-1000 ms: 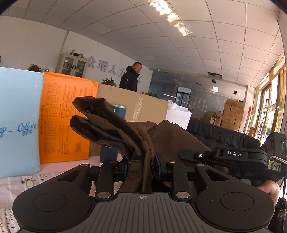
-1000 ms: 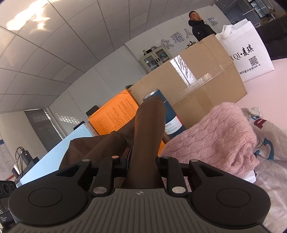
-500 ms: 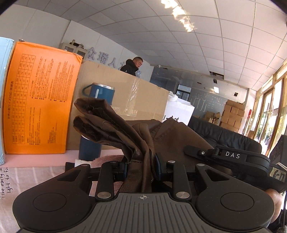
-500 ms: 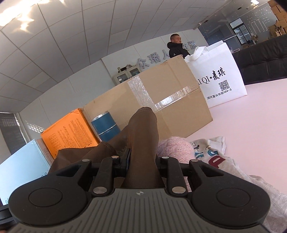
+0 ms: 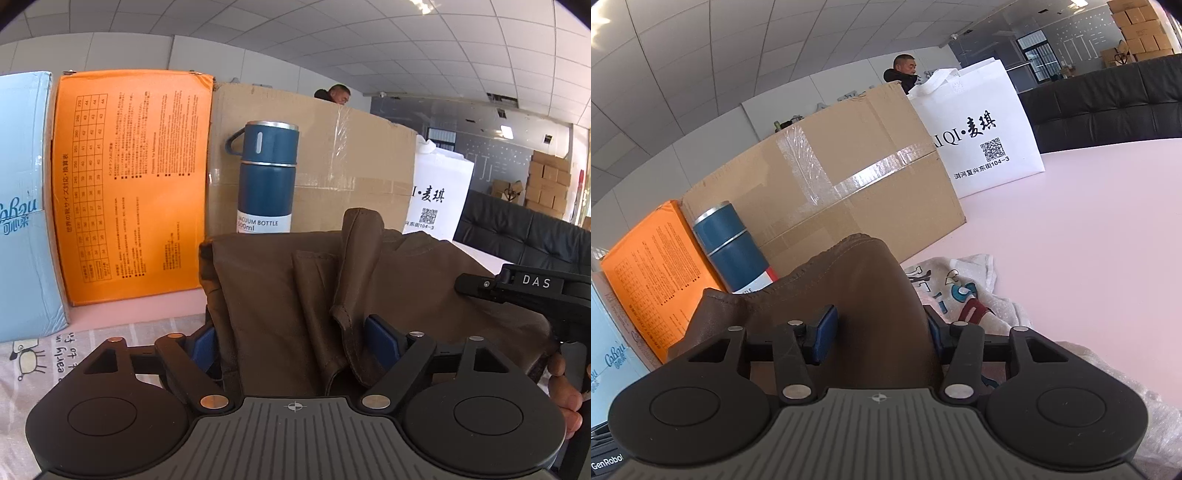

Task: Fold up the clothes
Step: 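Carry the folded vest with both grippers onto the pink sweater stack, then open both grippers to release the vest on the stack and withdraw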

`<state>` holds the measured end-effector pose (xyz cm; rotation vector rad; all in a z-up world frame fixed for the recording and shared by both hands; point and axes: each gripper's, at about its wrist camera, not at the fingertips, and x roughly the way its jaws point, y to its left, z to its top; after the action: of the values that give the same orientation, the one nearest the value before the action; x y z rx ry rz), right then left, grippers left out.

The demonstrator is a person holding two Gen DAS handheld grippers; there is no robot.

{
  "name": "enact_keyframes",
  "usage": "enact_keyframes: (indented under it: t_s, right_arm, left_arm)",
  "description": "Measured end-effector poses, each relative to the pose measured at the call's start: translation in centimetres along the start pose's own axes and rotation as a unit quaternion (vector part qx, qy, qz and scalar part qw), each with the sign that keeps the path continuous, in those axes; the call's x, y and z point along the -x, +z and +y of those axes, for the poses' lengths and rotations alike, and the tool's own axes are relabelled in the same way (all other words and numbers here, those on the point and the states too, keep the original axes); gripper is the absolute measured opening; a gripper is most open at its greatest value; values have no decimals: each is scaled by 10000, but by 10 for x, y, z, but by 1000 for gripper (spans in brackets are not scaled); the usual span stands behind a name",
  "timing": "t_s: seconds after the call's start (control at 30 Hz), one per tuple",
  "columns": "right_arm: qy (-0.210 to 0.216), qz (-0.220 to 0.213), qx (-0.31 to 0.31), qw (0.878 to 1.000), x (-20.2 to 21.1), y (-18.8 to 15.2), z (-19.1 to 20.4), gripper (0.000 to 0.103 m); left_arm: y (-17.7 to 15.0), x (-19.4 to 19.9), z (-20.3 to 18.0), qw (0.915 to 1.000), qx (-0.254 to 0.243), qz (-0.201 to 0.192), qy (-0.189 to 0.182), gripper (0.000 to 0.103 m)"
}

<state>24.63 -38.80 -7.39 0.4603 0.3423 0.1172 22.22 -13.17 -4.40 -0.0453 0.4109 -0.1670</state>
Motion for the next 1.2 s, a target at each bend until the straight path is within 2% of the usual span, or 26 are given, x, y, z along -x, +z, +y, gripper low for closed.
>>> enact_keyframes:
  t_s: [0.07,0.13,0.2,0.27,0.37,0.43,0.5,0.63,0.73,0.8,0.9,1.0,1.1,1.2]
  right_arm:
    - [-133,27,65,9999,-4,-4,0,50]
    - [-266,38,122,9996,-7,-7,0,55]
    - [-309,-58,52,9995,-7,-11,-4,66]
    - [-289,-187,-61,9994,-5,-15,-9,70]
    - [-138,-619,-130,9979,8,-17,-10,71]
    - [-52,-908,-221,9956,17,-17,-11,76]
    - [-63,-1132,-417,9927,24,-17,-15,85]
    - [-344,-1396,-707,9871,33,-17,-21,90]
    - [-617,-1660,-643,9821,43,-21,-17,94]
    - [-796,-1841,-588,9779,50,-24,-14,97]
    - [-1031,-2171,-406,9698,68,-31,-5,100]
    - [-1069,-2357,-320,9654,91,-35,6,102]
    - [-927,-2765,-210,9563,131,-43,27,103]
    - [-729,-2929,-93,9533,168,-48,52,103]
  left_arm:
    - [-3,-9,-1,9997,-88,149,144,94]
    - [-3,-7,-2,9997,-83,120,184,98]
    - [-4,-4,-2,9997,-72,80,216,99]
    - [-4,-1,-2,9997,-61,40,248,99]
    - [-4,7,-3,9995,-59,-14,319,99]
    - [-3,18,-3,9992,-117,-55,386,99]
    - [-3,29,-3,9988,-243,-109,421,99]
    - [-6,52,2,9982,-375,-159,450,100]
    - [-9,71,10,9980,-402,-196,441,100]
    - [-11,81,20,9985,-251,-226,424,100]
    - [-15,97,36,9989,-13,-270,395,100]
    - [-17,112,52,9987,243,-322,311,101]
    - [-15,126,66,9984,415,-382,88,102]
    - [-12,142,73,9977,450,-508,-79,103]
